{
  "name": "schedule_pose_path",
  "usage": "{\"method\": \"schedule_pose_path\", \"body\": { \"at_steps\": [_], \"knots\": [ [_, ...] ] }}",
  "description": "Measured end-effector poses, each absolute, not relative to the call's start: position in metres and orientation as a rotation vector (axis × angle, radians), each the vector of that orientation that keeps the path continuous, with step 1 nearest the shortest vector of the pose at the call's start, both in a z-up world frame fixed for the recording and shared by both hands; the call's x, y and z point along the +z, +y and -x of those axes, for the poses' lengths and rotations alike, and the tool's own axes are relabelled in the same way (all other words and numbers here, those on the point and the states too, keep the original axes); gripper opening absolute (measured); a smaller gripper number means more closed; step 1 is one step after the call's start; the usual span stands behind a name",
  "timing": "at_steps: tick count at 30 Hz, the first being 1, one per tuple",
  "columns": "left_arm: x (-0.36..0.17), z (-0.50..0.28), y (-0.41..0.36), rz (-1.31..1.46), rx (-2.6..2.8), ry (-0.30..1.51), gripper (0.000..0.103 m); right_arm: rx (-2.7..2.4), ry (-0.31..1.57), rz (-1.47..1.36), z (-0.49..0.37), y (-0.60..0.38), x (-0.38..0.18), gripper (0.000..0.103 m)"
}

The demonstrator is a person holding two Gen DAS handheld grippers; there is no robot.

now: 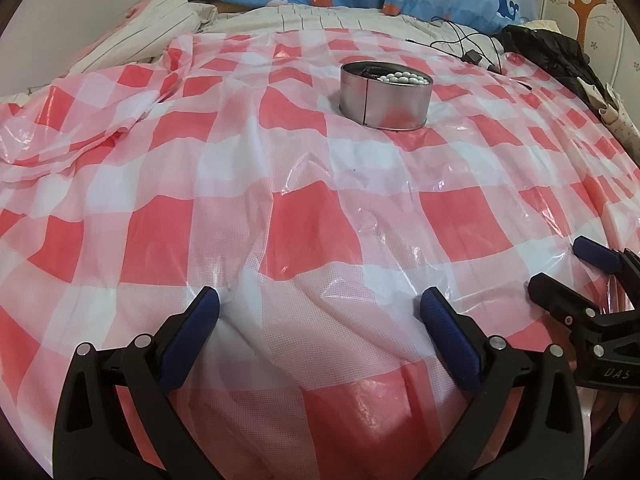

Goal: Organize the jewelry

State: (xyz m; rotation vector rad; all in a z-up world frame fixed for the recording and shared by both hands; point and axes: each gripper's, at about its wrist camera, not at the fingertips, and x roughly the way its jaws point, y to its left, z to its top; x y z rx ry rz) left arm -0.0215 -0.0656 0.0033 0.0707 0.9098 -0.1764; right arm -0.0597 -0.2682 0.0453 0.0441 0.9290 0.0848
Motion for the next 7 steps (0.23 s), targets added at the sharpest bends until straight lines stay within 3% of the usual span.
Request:
{"method": "schedule_pose_path", "body": {
  "at_steps": [7],
  "knots": [
    [0.003,0.0226,-0.0677,-0.085,-0.168,0.911,0.097,0.079,0.927,-0.043,0.0557,-0.2693,0.0499,0.096]
  ]
}}
